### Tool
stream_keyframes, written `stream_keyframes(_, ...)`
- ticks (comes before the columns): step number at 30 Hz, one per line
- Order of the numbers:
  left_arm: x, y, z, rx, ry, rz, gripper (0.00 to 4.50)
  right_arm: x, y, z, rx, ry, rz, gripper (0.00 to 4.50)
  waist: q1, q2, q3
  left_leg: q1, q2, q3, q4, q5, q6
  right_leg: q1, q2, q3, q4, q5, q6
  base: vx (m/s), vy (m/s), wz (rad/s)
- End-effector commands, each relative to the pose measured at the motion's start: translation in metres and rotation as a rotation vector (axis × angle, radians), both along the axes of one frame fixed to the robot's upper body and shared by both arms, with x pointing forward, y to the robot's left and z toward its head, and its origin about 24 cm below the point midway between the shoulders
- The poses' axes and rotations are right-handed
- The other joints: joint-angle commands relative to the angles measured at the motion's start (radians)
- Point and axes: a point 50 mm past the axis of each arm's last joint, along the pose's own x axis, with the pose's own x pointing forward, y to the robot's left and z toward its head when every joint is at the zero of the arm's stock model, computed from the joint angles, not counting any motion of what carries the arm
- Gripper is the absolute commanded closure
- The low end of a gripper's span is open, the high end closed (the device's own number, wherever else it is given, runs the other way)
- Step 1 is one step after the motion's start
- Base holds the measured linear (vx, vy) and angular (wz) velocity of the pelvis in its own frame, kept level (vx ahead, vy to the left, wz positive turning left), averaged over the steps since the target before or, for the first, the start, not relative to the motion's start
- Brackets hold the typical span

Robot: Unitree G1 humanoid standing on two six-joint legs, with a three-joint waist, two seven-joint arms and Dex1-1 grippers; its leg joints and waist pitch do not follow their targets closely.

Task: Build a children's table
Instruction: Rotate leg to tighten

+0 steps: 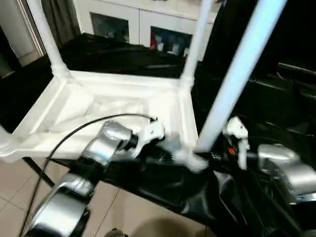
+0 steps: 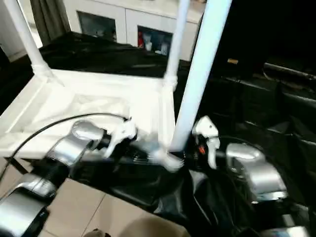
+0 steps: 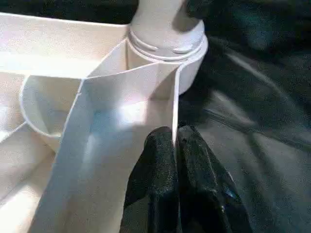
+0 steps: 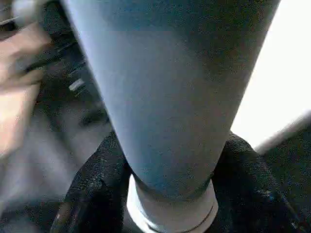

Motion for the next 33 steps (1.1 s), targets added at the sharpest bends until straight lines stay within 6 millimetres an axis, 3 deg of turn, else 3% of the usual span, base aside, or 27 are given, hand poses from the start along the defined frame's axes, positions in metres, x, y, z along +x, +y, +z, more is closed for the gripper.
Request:
stream_keyframes(1, 0.011, -0.018, 0.006, -0.027, -0.071, 0.114, 4.5, 0.002, 0.008, -0.018, -0.024, 0.042, -0.111, 2.55, -0.004, -0.016, -0.054, 0.011, 0.02, -0.005, -0.07, -0.262, 0.01, 0.042, -0.052, 0.035, -0.095, -0.372, -0.151, 0.0, 0.0, 0.0)
stream_keyframes(2, 0.017, -0.025, 0.006, -0.03, -0.091, 0.201, 4.5, 0.007, 0.01, -0.024, -0.018, 0.044, -0.242, 2.55, -0.006, -0.014, -0.054, 0.012, 0.019, -0.004, -0.069, -0.262, 0.008, 0.037, -0.051, 0.036, -0.096, -0.379, -0.145, 0.0, 0.0, 0.0)
stream_keyframes(3, 0.022, -0.033, 0.006, -0.032, -0.106, 0.298, 4.5, 0.011, 0.012, -0.031, -0.008, 0.057, -0.4, 2.56, -0.008, -0.013, -0.057, 0.018, 0.019, -0.006, -0.07, -0.276, -0.016, 0.03, -0.051, 0.036, -0.097, -0.386, -0.143, 0.0, 0.0, 0.0)
stream_keyframes(4, 0.023, -0.034, 0.006, -0.032, -0.106, 0.302, 4.5, 0.011, 0.012, -0.031, -0.008, 0.058, -0.407, 2.57, -0.011, -0.014, -0.056, 0.015, 0.018, -0.007, -0.072, -0.28, -0.023, 0.032, -0.051, 0.035, -0.098, -0.396, -0.137, 0.0, 0.0, 0.0)
stream_keyframes(5, 0.025, -0.045, 0.006, -0.044, -0.115, 0.356, 4.5, 0.014, 0.015, -0.037, 0.0, 0.076, -0.576, 2.57, -0.012, -0.017, -0.059, 0.012, 0.017, -0.011, -0.073, -0.28, -0.02, 0.04, -0.052, 0.032, -0.099, -0.391, -0.129, 0.0, 0.0, 0.0)
stream_keyframes(9, 0.023, -0.068, 0.006, -0.05, -0.134, 0.385, 4.5, 0.016, 0.031, -0.041, -0.004, 0.056, -0.708, 2.59, -0.014, -0.005, -0.062, 0.018, 0.017, -0.005, -0.072, -0.274, -0.019, 0.031, -0.046, 0.04, -0.096, -0.289, -0.146, 0.0, 0.0, 0.0)
stream_keyframes(11, 0.021, -0.077, 0.005, -0.049, -0.141, 0.379, 4.5, 0.017, 0.041, -0.039, 0.015, 0.043, -0.718, 2.59, -0.01, -0.005, -0.062, 0.019, 0.015, -0.005, -0.071, -0.276, -0.01, 0.035, -0.047, 0.04, -0.097, -0.28, -0.147, 0.0, 0.0, 0.0)
stream_keyframes(13, 0.018, -0.085, 0.003, -0.045, -0.149, 0.356, 4.5, 0.019, 0.05, -0.036, 0.023, 0.03, -0.718, 2.59, -0.007, 0.002, -0.064, 0.015, 0.015, -0.007, -0.072, -0.266, -0.006, 0.041, -0.047, 0.04, -0.093, -0.255, -0.147, 0.0, 0.0, 0.0)
stream_keyframes(19, 0.017, -0.084, 0.001, -0.033, -0.156, 0.329, 4.5, 0.02, 0.055, -0.034, 0.031, 0.018, -0.707, 2.59, -0.007, 0.002, -0.061, 0.014, 0.016, -0.008, -0.077, -0.297, -0.006, 0.04, -0.047, 0.04, -0.099, -0.289, -0.131, 0.0, 0.0, 0.0)
stream_keyframes(21, 0.017, -0.082, 0.001, -0.031, -0.157, 0.32, 4.5, 0.02, 0.056, -0.032, 0.06, 0.017, -0.691, 1.89, -0.007, -0.002, -0.06, 0.015, 0.016, -0.008, -0.077, -0.305, -0.005, 0.039, -0.048, 0.04, -0.1, -0.303, -0.129, 0.0, 0.0, 0.0)
stream_keyframes(24, 0.018, -0.078, 0.001, -0.034, -0.166, 0.299, 4.5, 0.021, 0.058, -0.027, 0.101, 0.003, -0.655, 1.68, -0.009, -0.001, -0.06, 0.01, 0.015, -0.01, -0.079, -0.302, 0.0, 0.042, -0.048, 0.039, -0.1, -0.306, -0.123, 0.0, 0.0, 0.0)
stream_keyframes(28, 0.019, -0.071, 0.001, -0.023, -0.173, 0.254, 4.5, 0.021, 0.053, -0.017, 0.098, -0.043, -0.573, 1.47, -0.017, -0.006, -0.06, 0.011, 0.015, -0.009, -0.078, -0.31, 0.004, 0.041, -0.049, 0.039, -0.103, -0.334, -0.12, 0.0, 0.0, 0.0)
stream_keyframes(32, 0.021, -0.065, 0.005, -0.041, -0.215, 0.201, 4.5, 0.008, 0.033, -0.003, 0.107, -0.075, -0.414, 1.47, -0.013, -0.007, -0.058, 0.008, 0.016, -0.01, -0.078, -0.296, 0.027, 0.046, -0.049, 0.04, -0.108, -0.346, -0.099, 0.0, 0.0, 0.0)
stream_keyframes(33, 0.021, -0.065, 0.007, -0.055, -0.233, 0.192, 4.5, 0.003, 0.028, -0.001, 0.112, -0.077, -0.378, 1.47, -0.008, -0.008, -0.061, 0.006, 0.017, -0.01, -0.075, -0.27, 0.039, 0.049, -0.05, 0.041, -0.103, -0.308, -0.104, 0.0, 0.0, 0.0)
